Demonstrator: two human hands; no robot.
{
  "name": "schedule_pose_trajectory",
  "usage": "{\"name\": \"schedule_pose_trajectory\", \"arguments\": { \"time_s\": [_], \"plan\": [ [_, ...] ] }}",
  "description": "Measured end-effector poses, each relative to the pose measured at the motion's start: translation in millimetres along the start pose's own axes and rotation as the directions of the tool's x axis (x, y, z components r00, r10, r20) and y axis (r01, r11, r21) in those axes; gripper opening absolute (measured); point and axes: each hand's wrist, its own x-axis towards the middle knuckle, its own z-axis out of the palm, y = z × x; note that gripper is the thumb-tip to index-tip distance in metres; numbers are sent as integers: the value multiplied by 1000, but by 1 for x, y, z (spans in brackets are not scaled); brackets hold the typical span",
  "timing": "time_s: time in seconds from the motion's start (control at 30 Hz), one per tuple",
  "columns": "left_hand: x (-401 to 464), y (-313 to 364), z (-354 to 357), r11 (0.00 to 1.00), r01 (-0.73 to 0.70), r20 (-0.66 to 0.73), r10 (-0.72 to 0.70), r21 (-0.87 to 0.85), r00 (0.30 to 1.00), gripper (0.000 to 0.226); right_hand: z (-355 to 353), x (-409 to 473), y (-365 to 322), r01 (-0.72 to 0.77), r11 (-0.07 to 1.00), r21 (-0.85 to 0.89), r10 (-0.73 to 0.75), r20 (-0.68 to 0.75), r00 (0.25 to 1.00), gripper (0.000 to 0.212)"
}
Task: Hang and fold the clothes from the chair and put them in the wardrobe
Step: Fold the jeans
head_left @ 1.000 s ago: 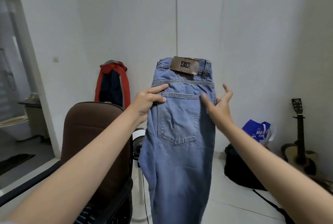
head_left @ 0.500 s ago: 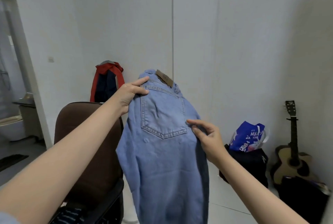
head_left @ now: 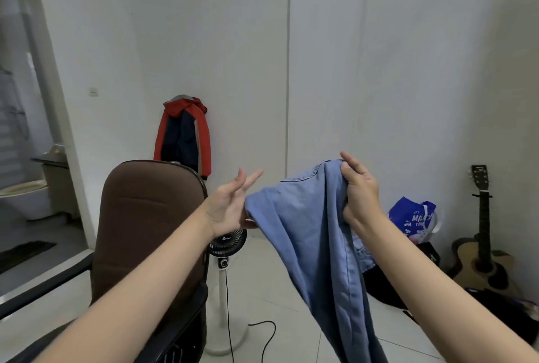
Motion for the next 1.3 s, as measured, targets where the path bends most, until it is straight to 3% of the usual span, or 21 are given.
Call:
{"name": "schedule_pose_trajectory", "arguments": {
  "time_s": [0.07, 0.17, 0.2, 0.3, 0.4, 0.5, 0.57, 0.63, 0.7, 0.77, 0.8, 0.9, 1.0, 1.07, 1.17, 1.3],
  "plan": [
    [4, -14, 7, 994, -100, -43, 98, -42, 994, 90, -3, 0, -6, 10, 1000, 0, -10, 14, 1000, 30],
    [8, -29, 21, 975, -218, -131, 222, 48, 966, 46, -7, -3, -16, 31, 1000, 4, -31, 38, 999, 45],
    [9, -31, 24, 969, -226, -144, 239, 99, 960, 41, -8, -4, -17, 42, 999, -4, -42, 42, 998, 50],
    [12, -30, 31, 938, -258, -200, 305, 231, 931, 40, -20, -3, -20, 113, 989, -99, -104, 90, 990, 58],
    [16, -11, 39, 923, -347, -311, 383, 165, 870, 39, -41, 7, -35, 131, 959, -250, -83, 194, 977, 61],
    [22, 11, 48, 902, -414, -329, 429, 119, 841, 40, -61, 20, -46, 50, 928, -369, 15, 171, 985, 58],
    [27, 22, 56, 889, -444, -340, 453, 109, 824, 36, -65, 20, -44, 30, 940, -339, 5, 100, 995, 52],
    [31, 30, 62, 884, -463, -353, 454, 65, 818, 32, -66, 15, -33, 37, 988, -149, -29, 53, 998, 54],
    [33, 39, 67, 878, -478, -334, 450, -1, 828, 33, -71, 5, -12, -15, 1000, 11, 14, 108, 994, 75],
    [35, 47, 69, 870, -491, -305, 454, -54, 837, 35, -73, -10, 11, -62, 997, -43, 69, 203, 977, 104],
    [35, 50, 69, 865, -497, -293, 459, -66, 838, 36, -73, -17, 22, -47, 996, -79, 65, 237, 969, 105],
    [33, 46, 63, 861, -508, -267, 490, 0, 830, 55, -62, -23, 27, 49, 997, -63, -30, 270, 962, 82],
    [28, 27, 46, 863, -458, -254, 501, 211, 827, 100, -39, -21, 8, 185, 980, -73, -161, 261, 952, 50],
    [24, 17, 34, 842, -387, -267, 499, 376, 825, 119, -23, -22, -1, 233, 968, -91, -202, 267, 942, 35],
    [16, 18, 20, 856, -294, -370, 461, 425, 807, 118, -12, -26, -10, 266, 955, -133, -212, 323, 922, 39],
    [7, 21, 13, 930, -215, -380, 323, 300, 867, 97, -15, -22, -24, 225, 969, -103, -184, 309, 933, 54]
  ]
}}
